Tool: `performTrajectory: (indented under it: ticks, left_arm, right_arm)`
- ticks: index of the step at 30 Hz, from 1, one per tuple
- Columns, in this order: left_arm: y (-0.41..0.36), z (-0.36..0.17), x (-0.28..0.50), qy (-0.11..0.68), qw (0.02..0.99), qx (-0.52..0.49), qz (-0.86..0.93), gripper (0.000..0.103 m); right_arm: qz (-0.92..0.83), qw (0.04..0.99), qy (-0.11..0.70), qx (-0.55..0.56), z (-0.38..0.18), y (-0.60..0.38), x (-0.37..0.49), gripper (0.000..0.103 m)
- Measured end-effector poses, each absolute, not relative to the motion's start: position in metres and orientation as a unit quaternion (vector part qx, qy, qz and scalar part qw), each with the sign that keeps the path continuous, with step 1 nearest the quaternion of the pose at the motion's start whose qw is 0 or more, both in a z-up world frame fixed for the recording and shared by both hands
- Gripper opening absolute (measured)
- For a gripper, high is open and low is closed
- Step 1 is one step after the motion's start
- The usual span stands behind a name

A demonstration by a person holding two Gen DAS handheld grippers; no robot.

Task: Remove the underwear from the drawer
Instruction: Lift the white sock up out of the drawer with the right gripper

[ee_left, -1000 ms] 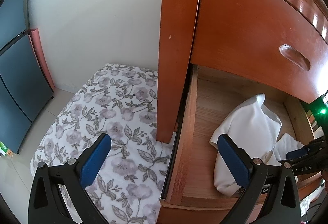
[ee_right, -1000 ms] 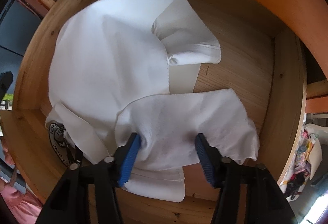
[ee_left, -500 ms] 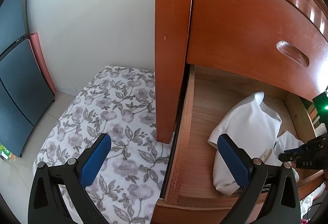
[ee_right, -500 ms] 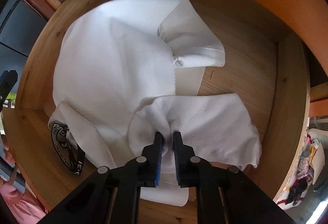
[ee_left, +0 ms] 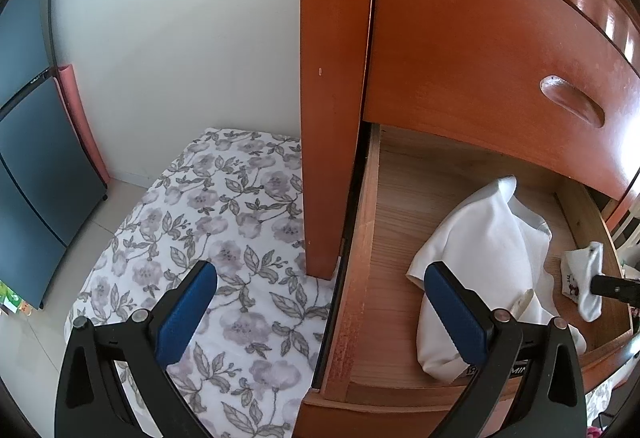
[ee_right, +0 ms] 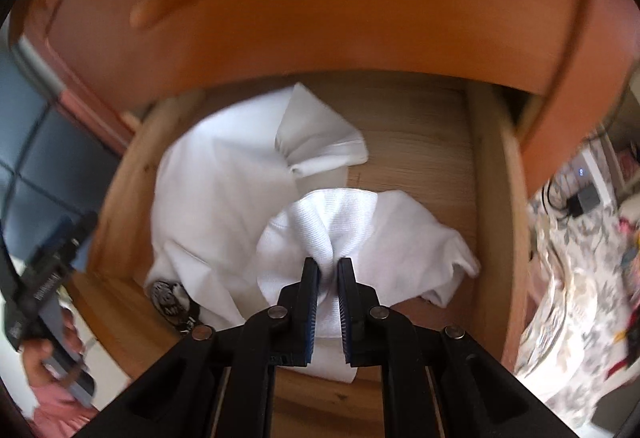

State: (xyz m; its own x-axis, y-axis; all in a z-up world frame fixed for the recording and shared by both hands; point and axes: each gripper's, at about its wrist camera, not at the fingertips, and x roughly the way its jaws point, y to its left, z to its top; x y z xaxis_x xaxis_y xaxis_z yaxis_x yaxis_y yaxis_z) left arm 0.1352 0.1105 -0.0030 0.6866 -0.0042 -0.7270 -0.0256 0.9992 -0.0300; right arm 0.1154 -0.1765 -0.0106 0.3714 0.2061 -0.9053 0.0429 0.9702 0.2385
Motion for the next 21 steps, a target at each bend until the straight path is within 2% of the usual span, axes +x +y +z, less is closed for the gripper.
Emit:
performTrajectory:
  ticks: [7, 21]
  left_arm:
    - [0.105, -0.003, 0.135, 0.397, 0.918, -0.007, 0.005, 0.103]
    - [0.099, -0.002, 0.133, 0.398, 0.917, 0.017, 0.012, 0.103]
  right_arm:
    - [0.050, 0.841, 0.497, 0.209, 0.005, -0.206, 0.079, 0.010]
    - [0.021, 0.898, 0.382, 0.216, 0.094, -0.224, 0.048, 0.010]
